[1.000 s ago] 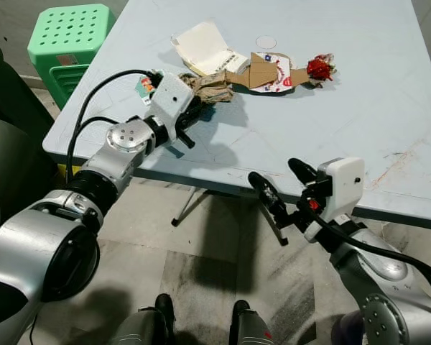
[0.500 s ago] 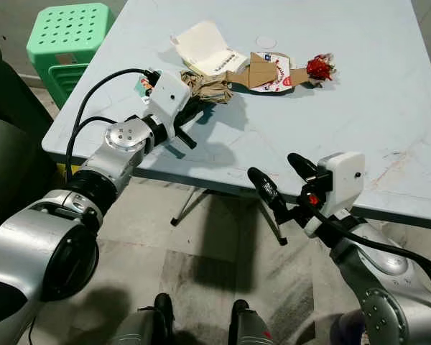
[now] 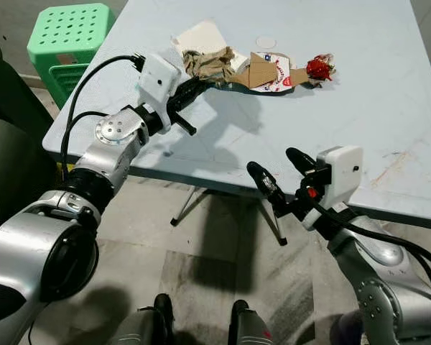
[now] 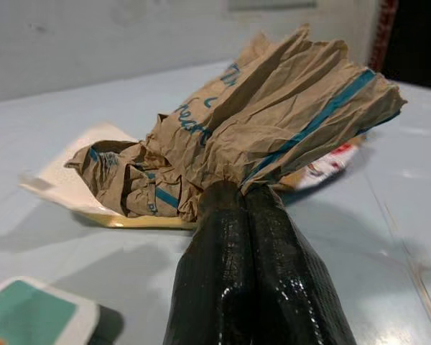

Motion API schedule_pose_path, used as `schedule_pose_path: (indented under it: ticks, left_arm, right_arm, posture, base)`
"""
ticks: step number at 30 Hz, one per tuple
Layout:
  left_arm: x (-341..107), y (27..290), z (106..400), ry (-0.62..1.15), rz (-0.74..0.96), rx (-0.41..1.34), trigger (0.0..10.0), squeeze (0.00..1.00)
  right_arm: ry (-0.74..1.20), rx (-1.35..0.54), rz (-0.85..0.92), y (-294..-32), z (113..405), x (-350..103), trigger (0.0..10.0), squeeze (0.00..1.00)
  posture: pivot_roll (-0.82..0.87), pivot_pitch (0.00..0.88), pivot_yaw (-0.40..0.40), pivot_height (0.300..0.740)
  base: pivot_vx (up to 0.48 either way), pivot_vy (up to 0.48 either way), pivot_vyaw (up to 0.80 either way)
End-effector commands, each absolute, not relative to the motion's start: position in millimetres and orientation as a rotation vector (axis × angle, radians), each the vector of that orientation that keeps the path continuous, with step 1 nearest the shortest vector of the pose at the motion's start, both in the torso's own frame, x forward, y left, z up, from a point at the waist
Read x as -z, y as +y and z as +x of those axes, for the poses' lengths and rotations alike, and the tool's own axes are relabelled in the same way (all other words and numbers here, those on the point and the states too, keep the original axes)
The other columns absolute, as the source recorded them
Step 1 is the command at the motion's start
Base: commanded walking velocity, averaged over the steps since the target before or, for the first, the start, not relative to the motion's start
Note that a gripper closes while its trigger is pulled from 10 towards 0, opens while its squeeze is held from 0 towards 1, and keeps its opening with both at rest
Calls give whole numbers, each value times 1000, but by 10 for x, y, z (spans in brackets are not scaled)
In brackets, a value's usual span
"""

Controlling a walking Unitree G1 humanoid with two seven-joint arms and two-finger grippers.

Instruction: Picking trash to rubbish bin

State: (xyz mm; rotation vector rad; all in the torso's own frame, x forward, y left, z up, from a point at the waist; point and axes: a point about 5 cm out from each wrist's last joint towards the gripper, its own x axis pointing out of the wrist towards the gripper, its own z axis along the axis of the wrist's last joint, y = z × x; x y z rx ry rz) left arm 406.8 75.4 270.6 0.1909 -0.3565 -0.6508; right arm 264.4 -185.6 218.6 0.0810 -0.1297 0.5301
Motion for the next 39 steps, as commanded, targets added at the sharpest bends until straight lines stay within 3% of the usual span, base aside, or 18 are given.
schedule_pose_path:
  ticks: [1,17,39]
  left_arm:
    - [-2676,839,4068,-342,170,639,10000,0]
    - [-2671,944,3850,-408,54,618,10000,0]
    - [-2642,474,3424,-402,30,835,10000,0]
  right_arm:
    - [-144,-526,67,-1843,2661,-2178,10000,0]
    - [-298,-496,82,-1802,2835,-2372,10000,0]
    - [-427,-669,93,-1444,3026,-2715,10000,0]
  posture:
    - [-135,270,-9,740]
    - [-90,236,-28,740]
    - [-87,224,-32,740]
  base:
    - [0,0,0]
    - [0,0,0]
    - [0,0,0]
